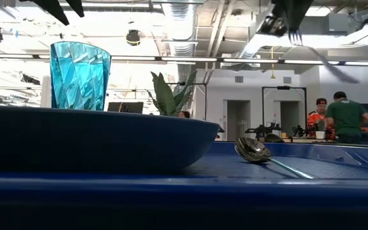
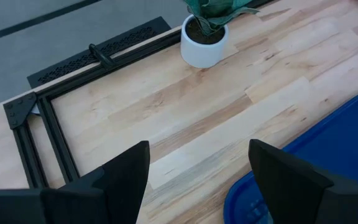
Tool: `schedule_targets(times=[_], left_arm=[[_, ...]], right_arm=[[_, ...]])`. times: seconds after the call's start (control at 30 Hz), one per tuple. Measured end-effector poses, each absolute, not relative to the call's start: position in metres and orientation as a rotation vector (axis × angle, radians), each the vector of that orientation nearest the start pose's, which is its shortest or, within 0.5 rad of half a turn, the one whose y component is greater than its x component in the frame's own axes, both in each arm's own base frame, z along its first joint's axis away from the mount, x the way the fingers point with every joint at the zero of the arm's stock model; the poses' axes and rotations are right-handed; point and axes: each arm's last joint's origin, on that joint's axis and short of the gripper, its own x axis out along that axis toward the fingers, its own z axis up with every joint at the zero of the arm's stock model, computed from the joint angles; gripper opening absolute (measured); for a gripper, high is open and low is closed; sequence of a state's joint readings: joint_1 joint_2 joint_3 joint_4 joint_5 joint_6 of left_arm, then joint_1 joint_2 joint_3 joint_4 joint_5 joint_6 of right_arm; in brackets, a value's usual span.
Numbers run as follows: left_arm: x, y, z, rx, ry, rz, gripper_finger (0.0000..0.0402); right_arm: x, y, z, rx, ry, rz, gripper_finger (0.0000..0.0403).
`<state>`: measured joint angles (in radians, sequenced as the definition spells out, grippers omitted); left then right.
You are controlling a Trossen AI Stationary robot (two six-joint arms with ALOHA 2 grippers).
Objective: Pick and place plate/cup/fork/spoon on tray
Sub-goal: Put the blue fork on the blue tray to the right of the blue spoon
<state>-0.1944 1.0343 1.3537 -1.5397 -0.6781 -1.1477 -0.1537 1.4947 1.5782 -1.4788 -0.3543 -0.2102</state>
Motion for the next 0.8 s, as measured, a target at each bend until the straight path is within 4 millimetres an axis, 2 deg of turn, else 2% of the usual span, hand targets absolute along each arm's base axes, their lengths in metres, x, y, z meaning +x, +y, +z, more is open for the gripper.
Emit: schedule_targets(times=[0.2, 0.33, 0.47, 0.53, 0.63, 0.8], left_arm=[[0.131, -0.007, 0.379, -0.491, 0.708, 0.958, 0.0261], [0.131, -0.008, 0.379, -0.498, 0.718, 0.951, 0.0261], [0.129, -0.007, 0.379, -0.489, 0.736, 0.958, 0.0261], [0.129, -0.007, 0.378, -0.494, 0.734, 0.962, 0.0261], [0.129, -0.007, 0.378, -0.494, 0.734, 0.962, 0.0261], [0.129, -0.007, 0.379, -0.498, 0.725, 0.970, 0.0261]], right_arm=[[0.299, -0.008, 0.322, 0.161, 1.291, 0.513, 0.0001], [0.318, 0.002, 0.297, 0.138, 1.353, 0.591, 0.0001], [0.333, 0.011, 0.272, 0.143, 1.314, 0.675, 0.0000], [0.334, 0.012, 0.258, 0.162, 1.306, 0.666, 0.0000], [0.326, 0.011, 0.241, 0.192, 1.289, 0.641, 0.0000], [0.307, 0.006, 0.225, 0.215, 1.238, 0.607, 0.0000]])
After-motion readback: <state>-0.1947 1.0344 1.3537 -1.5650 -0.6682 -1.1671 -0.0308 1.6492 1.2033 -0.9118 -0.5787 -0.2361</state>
